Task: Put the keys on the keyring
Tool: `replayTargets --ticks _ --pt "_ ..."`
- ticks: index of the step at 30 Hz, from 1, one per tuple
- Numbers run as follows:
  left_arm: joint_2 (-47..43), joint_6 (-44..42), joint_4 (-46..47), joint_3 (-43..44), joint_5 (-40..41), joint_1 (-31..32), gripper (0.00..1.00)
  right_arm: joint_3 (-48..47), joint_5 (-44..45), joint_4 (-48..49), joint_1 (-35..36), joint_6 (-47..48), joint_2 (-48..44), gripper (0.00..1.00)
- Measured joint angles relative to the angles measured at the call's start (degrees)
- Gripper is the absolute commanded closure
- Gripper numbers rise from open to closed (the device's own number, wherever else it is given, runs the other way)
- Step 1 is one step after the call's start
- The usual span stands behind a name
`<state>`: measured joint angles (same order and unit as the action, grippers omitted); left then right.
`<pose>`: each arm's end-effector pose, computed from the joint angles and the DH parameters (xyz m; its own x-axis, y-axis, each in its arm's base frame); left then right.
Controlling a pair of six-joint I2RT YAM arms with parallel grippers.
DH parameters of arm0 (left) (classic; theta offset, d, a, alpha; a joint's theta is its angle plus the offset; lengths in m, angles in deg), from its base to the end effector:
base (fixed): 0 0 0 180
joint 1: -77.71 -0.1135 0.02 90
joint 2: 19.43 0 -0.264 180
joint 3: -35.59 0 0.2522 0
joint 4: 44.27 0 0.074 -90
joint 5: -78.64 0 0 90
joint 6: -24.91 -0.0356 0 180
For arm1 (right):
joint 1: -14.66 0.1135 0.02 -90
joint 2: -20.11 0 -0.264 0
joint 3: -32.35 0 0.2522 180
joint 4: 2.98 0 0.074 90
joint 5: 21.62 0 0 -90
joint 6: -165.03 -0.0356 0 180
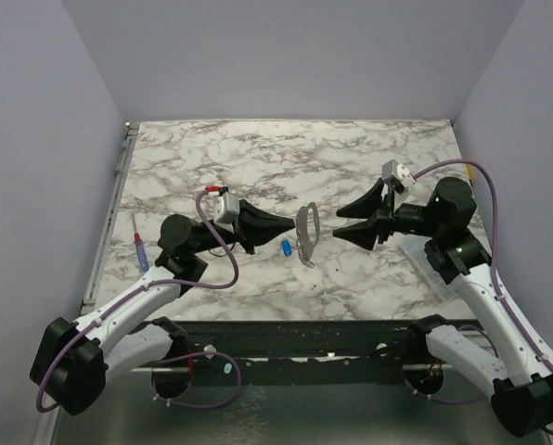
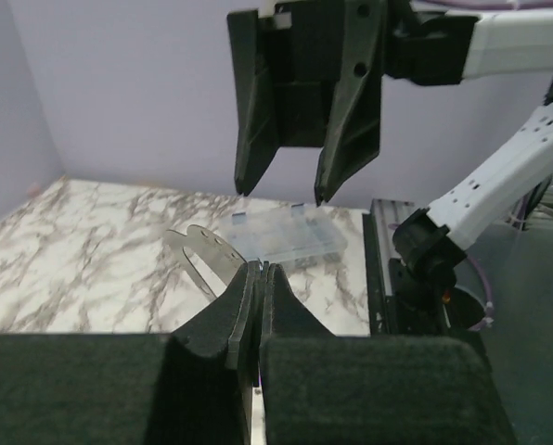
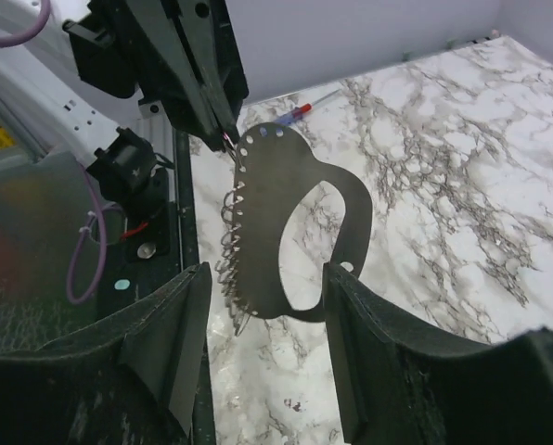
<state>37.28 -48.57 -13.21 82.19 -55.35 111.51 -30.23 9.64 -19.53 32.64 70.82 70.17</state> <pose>0.1661 -0.1409 0.3255 0.0178 -0.2581 -0.9660 0.9849 0.1707 -0.0275 0.1703 0.0873 0.3641 -0.1380 -0.0047 -0.9904 -0.9637 0.2313 0.1331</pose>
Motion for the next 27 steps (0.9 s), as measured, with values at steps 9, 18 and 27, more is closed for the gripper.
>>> replayTargets --ticks 9,18,27 --pt "4.76 14.78 22.8 -2.01 -3.82 -0.11 1.0 5.55 -2.12 12.31 1.66 -3.96 -0.17 0.42" --pt "15.41 32.76 38.75 -2.8 -4.61 -0.61 1.0 4.94 -1.86 19.91 9.14 -6.47 4.33 0.46" --pt "17.0 37.24 39.56 -2.49 -4.83 -0.74 1.0 3.02 0.2 21.64 14.71 -6.67 6.01 0.52"
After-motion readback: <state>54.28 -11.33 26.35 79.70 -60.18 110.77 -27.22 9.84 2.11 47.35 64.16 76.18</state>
